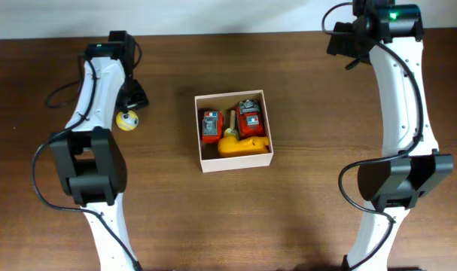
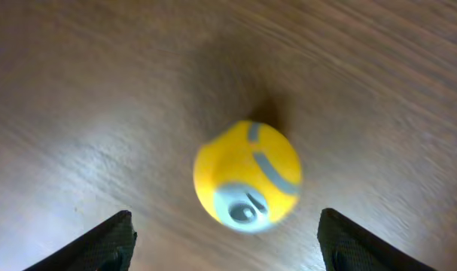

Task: Pack container
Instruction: 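Lift the left gripper out and move it to the yellow ball, then lower the left gripper and close it on the yellow ball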

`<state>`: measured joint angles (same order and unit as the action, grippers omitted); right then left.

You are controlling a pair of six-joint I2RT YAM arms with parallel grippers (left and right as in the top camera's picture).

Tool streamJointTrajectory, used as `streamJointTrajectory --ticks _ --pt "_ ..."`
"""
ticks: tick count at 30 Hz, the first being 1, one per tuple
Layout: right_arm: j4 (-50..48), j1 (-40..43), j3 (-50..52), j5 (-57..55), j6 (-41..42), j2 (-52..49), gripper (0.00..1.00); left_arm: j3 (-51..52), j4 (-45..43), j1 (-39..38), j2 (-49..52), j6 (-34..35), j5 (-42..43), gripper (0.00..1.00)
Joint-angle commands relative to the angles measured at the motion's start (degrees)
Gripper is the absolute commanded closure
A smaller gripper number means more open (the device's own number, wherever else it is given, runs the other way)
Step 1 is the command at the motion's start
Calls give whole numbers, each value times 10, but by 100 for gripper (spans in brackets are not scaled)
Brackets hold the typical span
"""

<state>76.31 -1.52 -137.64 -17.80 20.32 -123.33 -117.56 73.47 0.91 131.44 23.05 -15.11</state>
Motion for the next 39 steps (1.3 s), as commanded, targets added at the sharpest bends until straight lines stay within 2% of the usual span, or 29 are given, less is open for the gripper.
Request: streamJointTrajectory --ticks 1,7,14,20,39 --pt "0 4 3 -7 -4 2 1 17 -35 23 1 -64 39 21" --pt "0 4 3 -7 -4 2 1 45 -86 38 1 -98 74 21" --pt "0 4 3 -7 -4 2 1 70 -116 39 1 -169 140 23" --pt "0 4 3 -7 -4 2 1 77 -113 39 1 -174 143 35" --pt "0 4 3 -7 -4 2 1 81 -70 39 1 -176 143 35"
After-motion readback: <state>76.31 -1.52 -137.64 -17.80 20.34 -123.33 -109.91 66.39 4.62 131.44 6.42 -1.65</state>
